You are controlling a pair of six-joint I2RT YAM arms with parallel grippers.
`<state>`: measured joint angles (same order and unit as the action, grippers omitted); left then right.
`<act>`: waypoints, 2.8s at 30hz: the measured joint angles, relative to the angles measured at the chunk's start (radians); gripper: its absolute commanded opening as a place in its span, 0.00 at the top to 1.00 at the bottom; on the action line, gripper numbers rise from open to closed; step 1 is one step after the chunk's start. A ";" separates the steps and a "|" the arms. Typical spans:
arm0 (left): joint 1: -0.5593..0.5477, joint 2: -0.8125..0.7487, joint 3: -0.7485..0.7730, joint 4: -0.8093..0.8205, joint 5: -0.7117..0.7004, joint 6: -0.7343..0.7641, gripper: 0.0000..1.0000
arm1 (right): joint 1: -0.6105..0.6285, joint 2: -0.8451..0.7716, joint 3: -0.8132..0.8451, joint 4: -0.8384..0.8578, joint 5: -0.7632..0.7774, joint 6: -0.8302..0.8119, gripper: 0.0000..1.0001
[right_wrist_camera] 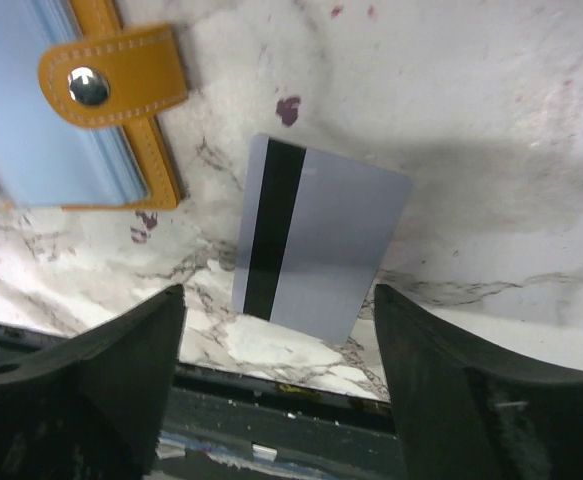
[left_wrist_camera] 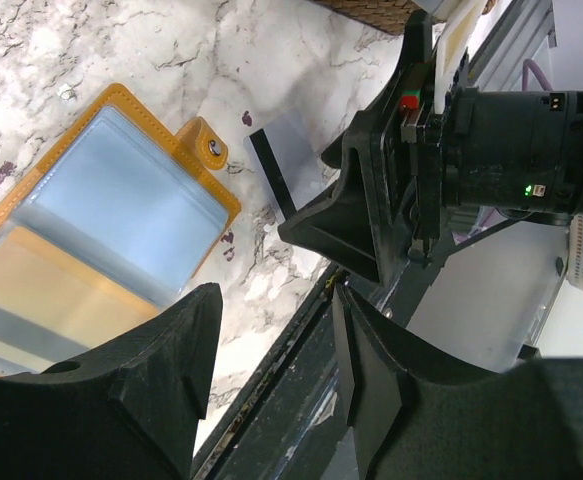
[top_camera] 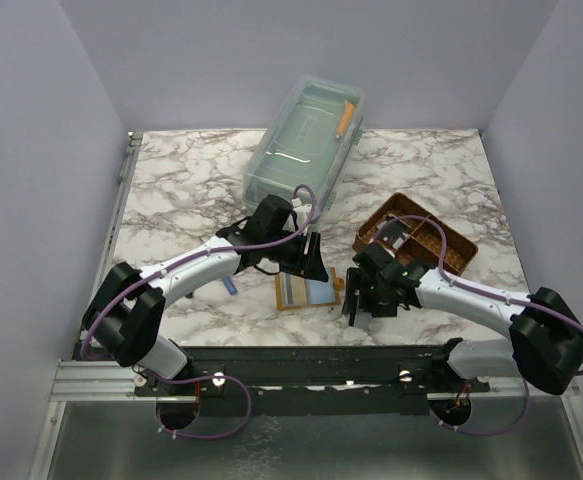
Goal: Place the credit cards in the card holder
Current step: Pick up the credit card from the center of the board.
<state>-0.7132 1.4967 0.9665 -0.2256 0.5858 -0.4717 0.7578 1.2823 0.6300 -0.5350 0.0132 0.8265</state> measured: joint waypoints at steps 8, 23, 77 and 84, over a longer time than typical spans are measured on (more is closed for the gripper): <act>-0.008 0.000 0.000 0.000 0.000 -0.003 0.46 | -0.135 0.024 0.047 -0.019 0.089 -0.030 0.31; -0.009 -0.024 -0.018 0.001 -0.002 -0.006 0.46 | -0.102 0.153 0.107 0.023 0.117 -0.101 0.63; -0.277 0.421 0.064 0.219 0.036 -0.085 0.92 | 0.029 -0.432 -0.373 0.079 -0.323 0.295 0.41; -0.277 0.421 0.058 0.224 0.037 -0.095 0.94 | 0.029 -0.411 -0.415 0.171 -0.315 0.335 0.43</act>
<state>-0.9905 1.9175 1.0241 -0.0013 0.6224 -0.5663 0.7864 0.8715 0.2146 -0.3641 -0.3019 1.1614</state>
